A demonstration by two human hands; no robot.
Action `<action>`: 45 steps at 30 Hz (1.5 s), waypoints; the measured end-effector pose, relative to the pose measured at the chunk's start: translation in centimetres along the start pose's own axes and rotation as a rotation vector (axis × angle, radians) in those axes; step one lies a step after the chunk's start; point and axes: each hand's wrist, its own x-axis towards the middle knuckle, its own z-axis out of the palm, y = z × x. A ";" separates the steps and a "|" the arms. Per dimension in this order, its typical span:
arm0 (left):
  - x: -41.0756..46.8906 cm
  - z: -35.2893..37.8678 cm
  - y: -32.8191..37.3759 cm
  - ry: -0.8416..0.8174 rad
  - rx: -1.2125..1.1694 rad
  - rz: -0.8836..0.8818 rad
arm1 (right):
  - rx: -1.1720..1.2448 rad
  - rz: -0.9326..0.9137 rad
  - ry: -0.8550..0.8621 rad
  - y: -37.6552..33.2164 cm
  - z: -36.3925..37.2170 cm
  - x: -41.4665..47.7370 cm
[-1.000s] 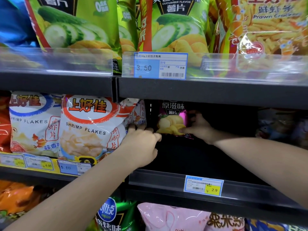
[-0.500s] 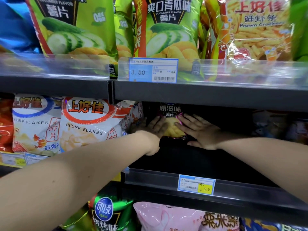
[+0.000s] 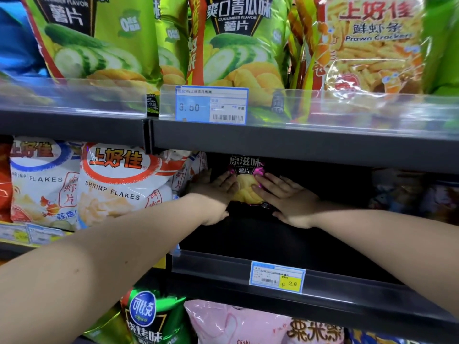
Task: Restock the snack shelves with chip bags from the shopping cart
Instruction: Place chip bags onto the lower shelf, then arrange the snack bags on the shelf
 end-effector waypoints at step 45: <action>-34.4 -30.8 71.2 0.544 -0.804 1.066 | -0.115 1.633 -0.207 -19.3 -7.7 -84.0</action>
